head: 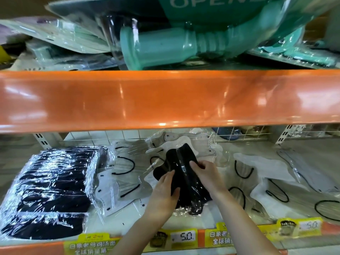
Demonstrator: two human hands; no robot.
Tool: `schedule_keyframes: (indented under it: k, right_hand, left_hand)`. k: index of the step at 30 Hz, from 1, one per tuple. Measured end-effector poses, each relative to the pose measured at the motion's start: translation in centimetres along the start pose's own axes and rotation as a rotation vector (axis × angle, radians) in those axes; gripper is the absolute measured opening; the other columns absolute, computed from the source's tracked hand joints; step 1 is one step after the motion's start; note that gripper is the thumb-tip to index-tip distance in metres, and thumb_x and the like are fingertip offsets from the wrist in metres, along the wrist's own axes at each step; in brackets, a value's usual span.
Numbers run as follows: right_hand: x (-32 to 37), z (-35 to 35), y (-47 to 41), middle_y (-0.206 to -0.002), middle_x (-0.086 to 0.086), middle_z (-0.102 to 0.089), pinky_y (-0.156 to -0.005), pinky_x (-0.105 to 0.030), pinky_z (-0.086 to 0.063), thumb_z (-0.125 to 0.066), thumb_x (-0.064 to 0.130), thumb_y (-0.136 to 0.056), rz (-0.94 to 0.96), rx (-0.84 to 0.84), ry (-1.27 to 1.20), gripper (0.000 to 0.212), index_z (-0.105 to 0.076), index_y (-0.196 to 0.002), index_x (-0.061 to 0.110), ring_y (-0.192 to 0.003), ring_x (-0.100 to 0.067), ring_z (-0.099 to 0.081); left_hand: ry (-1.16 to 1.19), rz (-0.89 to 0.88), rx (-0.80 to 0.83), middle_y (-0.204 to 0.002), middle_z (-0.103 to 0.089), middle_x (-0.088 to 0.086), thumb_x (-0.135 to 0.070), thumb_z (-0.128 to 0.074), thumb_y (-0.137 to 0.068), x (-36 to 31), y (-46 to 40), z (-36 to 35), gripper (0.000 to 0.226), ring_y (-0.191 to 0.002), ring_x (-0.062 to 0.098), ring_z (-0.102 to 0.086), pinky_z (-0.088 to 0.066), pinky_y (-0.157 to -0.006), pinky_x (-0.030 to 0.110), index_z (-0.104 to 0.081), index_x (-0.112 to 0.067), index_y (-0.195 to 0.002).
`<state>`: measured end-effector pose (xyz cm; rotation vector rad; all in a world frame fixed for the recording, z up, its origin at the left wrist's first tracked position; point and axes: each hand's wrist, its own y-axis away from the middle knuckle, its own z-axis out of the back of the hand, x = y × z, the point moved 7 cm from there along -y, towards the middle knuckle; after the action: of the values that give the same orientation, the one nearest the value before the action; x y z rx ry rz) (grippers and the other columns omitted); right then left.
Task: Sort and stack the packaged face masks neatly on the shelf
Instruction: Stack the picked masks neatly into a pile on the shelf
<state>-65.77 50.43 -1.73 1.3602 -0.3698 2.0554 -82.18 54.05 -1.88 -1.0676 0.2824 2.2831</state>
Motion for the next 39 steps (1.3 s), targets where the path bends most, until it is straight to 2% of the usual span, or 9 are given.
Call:
schedule_keyframes:
  k: [7, 14, 18, 21, 24, 30, 35, 37, 39]
  right_hand:
    - [2.7, 1.8, 1.6, -0.078, 0.0, -0.06, -0.052, -0.022, -0.035, -0.054, 0.021, -0.095, 0.171, -0.227, 0.186, 0.008, -0.055, -0.089, 0.016, -0.071, -0.015, -0.057]
    - [0.5, 1.2, 2.5, -0.097, -0.007, -0.067, -0.082, -0.046, -0.053, -0.056, 0.022, -0.087, -0.059, -0.289, -0.376, 0.024, -0.054, -0.109, 0.015, -0.091, -0.025, -0.065]
    - [1.3, -1.7, 4.5, -0.099, -0.013, -0.071, -0.071, -0.031, -0.054, -0.051, 0.0, -0.093, -0.074, -0.107, -0.683, 0.02, -0.061, -0.11, 0.006, -0.091, -0.025, -0.069]
    - [2.6, -2.1, 5.5, -0.096, -0.009, -0.07, -0.079, -0.022, -0.049, -0.054, 0.0, -0.093, 0.057, -0.116, -0.501, 0.015, -0.059, -0.106, 0.003, -0.095, -0.024, -0.066]
    - [3.3, -2.2, 5.8, -0.101, -0.007, -0.061, -0.078, -0.018, -0.039, -0.059, 0.006, -0.09, 0.12, -0.279, -0.165, 0.019, -0.053, -0.108, 0.006, -0.099, -0.024, -0.058]
    - [3.1, -6.2, 6.7, -0.096, -0.007, -0.071, -0.086, -0.052, -0.052, -0.053, 0.007, -0.091, 0.037, -0.195, -0.394, 0.02, -0.062, -0.101, 0.022, -0.09, -0.03, -0.068]
    - [4.9, -8.8, 8.9, -0.08, -0.013, -0.068, -0.062, -0.02, -0.051, -0.053, -0.006, -0.092, 0.031, -0.072, -0.557, 0.013, -0.057, -0.092, 0.007, -0.069, -0.014, -0.068]
    - [5.6, -7.7, 9.8, -0.092, -0.008, -0.063, -0.074, -0.018, -0.049, -0.061, -0.003, -0.088, 0.176, -0.265, -0.34, 0.02, -0.052, -0.098, 0.012, -0.085, -0.017, -0.065]
    - [6.8, -6.4, 11.0, -0.118, -0.015, -0.055, -0.096, -0.036, -0.046, -0.065, 0.003, -0.082, 0.358, -0.454, -0.026, 0.042, -0.05, -0.121, 0.008, -0.112, -0.028, -0.054]
  left_hand:
    - [-0.036, -0.056, -0.053, -0.15, -0.032, -0.006, -0.025, -0.051, -0.096, 0.2, 0.2, 0.0, 0.055, -0.137, 0.009, -0.03, -0.027, -0.11, 0.022, -0.029, -0.024, -0.147]
    - [-0.386, -0.314, -0.176, -0.145, -0.044, -0.002, -0.063, -0.043, -0.084, -3.6, 1.7, 0.9, 0.068, -0.134, 0.018, -0.041, -0.031, -0.106, 0.034, -0.041, -0.024, -0.14]
    - [-0.516, -0.416, -0.288, -0.127, -0.062, 0.002, -0.042, -0.066, -0.078, -4.0, 1.3, 1.6, 0.054, -0.116, 0.023, -0.06, -0.049, -0.093, 0.048, -0.049, -0.03, -0.128]
    - [-0.461, -0.41, -0.326, -0.106, -0.071, -0.005, -0.029, -0.05, -0.077, -2.6, 0.2, 3.8, 0.037, -0.095, 0.018, -0.068, -0.051, -0.085, 0.03, -0.066, -0.032, -0.11]
    - [-0.439, -0.34, -0.284, -0.086, -0.072, -0.012, -0.022, -0.072, -0.054, 0.2, -0.7, 6.0, 0.035, -0.075, 0.012, -0.068, -0.045, -0.069, 0.019, -0.074, -0.031, -0.088]
    - [-0.527, -0.348, -0.244, -0.11, -0.07, -0.002, -0.043, -0.079, -0.061, 2.1, -0.1, 6.6, 0.059, -0.095, 0.017, -0.068, -0.053, -0.079, 0.028, -0.067, -0.022, -0.114]
    - [-0.472, -0.341, -0.334, -0.102, -0.072, -0.006, -0.035, -0.043, -0.073, 1.7, 1.0, 8.7, 0.044, -0.084, 0.014, -0.069, -0.042, -0.073, 0.022, -0.07, -0.022, -0.105]
    - [-0.503, -0.335, -0.342, -0.094, -0.073, -0.009, -0.031, -0.044, -0.069, 1.8, 1.2, 9.7, 0.041, -0.077, 0.013, -0.069, -0.047, -0.062, 0.02, -0.073, -0.024, -0.096]
    - [-0.538, -0.352, -0.36, -0.088, -0.073, -0.007, -0.025, -0.064, -0.061, 2.1, 1.2, 10.8, 0.034, -0.073, 0.015, -0.07, -0.049, -0.057, 0.019, -0.074, -0.022, -0.094]
